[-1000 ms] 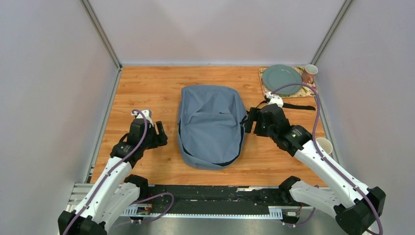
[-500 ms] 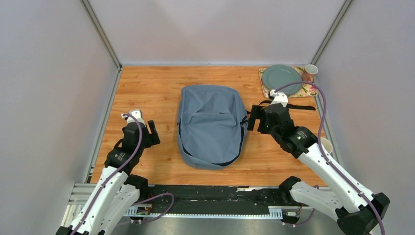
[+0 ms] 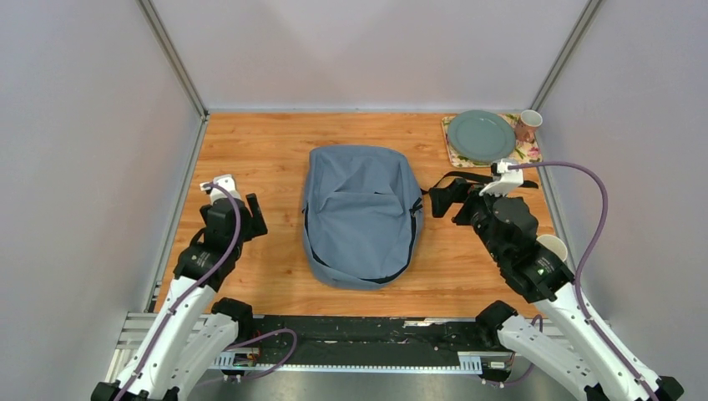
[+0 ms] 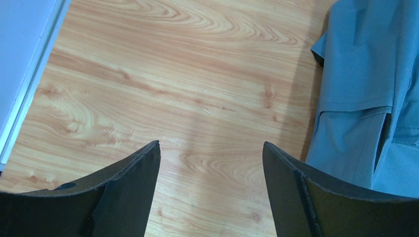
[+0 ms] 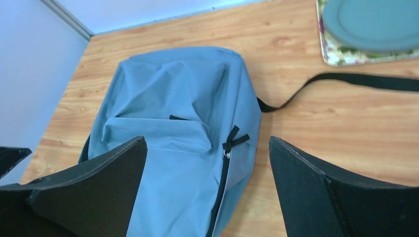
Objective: Pack the student bag
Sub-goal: Reset both arms
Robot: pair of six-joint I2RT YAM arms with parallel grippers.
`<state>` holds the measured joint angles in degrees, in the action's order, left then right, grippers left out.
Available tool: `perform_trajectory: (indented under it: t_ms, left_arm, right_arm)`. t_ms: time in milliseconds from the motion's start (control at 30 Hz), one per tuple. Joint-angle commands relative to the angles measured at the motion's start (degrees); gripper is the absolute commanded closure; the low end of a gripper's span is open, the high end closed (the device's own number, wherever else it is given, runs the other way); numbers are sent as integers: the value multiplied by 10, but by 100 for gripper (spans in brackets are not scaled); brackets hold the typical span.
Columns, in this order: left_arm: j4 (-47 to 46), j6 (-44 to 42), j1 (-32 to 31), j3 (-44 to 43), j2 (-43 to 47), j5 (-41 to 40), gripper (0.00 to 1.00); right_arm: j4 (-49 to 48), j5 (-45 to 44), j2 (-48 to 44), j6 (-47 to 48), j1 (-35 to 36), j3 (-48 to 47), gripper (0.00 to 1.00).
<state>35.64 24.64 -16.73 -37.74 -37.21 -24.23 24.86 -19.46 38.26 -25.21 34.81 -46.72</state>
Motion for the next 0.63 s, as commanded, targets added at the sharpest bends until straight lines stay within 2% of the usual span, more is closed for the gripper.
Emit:
perform_trajectory:
  t_ms: [0, 33, 233, 433, 600]
  left_arm:
    - [27, -55, 0, -47, -30, 18, 17]
    - [27, -66, 1, -53, -37, 51, 17]
    - [0, -94, 6, -77, -98, 158, 17]
    - [-40, -106, 6, -64, -81, 211, 17]
    - [-67, -96, 6, -37, -36, 199, 17]
  right_arm:
    - [-60, 71, -1, 81, 1, -13, 3]
    - [-32, 86, 1, 89, 0, -26, 3]
    - [39, 21, 21, 65, -1, -62, 2]
    - [53, 50, 40, 58, -4, -55, 2]
    - [55, 46, 56, 51, -11, -52, 2]
